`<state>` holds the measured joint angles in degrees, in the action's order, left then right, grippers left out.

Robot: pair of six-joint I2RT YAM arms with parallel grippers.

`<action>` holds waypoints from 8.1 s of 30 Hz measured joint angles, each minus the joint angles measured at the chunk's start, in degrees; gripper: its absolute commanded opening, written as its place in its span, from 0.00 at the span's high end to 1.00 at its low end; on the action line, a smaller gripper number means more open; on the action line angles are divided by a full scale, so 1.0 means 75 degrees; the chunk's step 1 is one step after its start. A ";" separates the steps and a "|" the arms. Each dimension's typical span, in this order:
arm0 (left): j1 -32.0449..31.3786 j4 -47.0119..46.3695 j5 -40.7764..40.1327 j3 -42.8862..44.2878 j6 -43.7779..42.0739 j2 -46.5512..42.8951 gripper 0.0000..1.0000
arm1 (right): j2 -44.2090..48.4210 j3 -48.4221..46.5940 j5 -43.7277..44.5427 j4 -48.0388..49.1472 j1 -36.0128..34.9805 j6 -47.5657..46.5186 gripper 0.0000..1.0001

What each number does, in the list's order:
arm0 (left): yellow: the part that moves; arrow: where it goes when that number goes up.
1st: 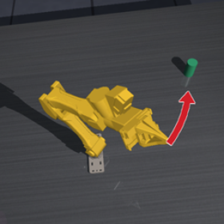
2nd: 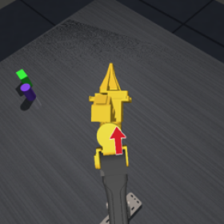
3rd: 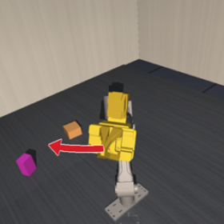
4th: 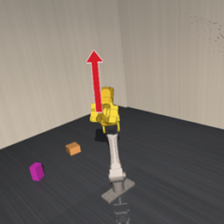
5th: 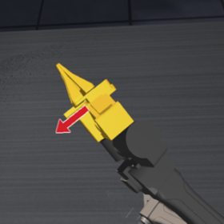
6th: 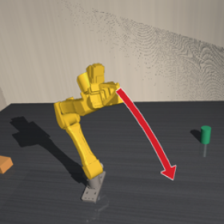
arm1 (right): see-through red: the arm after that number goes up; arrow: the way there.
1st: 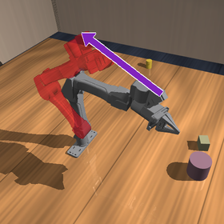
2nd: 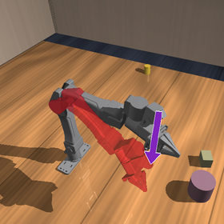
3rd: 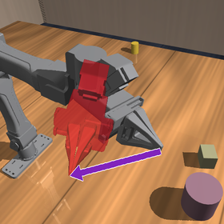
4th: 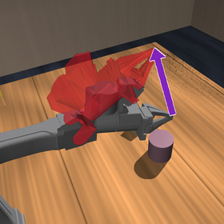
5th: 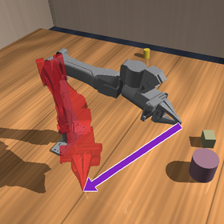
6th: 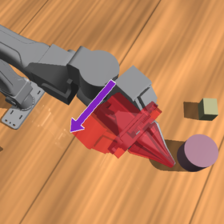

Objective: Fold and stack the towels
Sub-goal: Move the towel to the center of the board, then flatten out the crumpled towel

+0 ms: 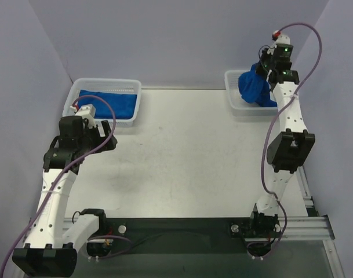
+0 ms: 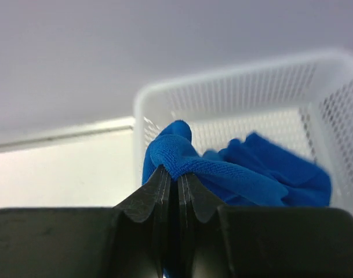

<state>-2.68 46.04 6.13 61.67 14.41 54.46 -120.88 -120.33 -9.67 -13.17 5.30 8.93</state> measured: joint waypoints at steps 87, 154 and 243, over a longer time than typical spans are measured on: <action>-0.5316 -0.2072 -0.1361 0.0335 0.2232 0.3652 1.00 | 0.6642 1.0258 0.0157 0.0198 -0.4004 0.1795 0.28; -0.1891 -0.1373 -0.2879 0.0583 0.0758 0.5954 1.00 | 0.5627 0.9667 -0.0125 0.0306 -0.4963 0.0991 0.27; -0.2605 -0.0831 0.0286 -0.1451 0.1591 0.3037 1.00 | 0.4301 0.7650 0.2162 -0.0516 -0.5974 0.0399 0.69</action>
<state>-22.22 39.81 8.27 50.78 26.35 77.23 -88.62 -62.96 6.55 -17.04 -39.51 11.92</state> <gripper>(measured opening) 0.034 0.265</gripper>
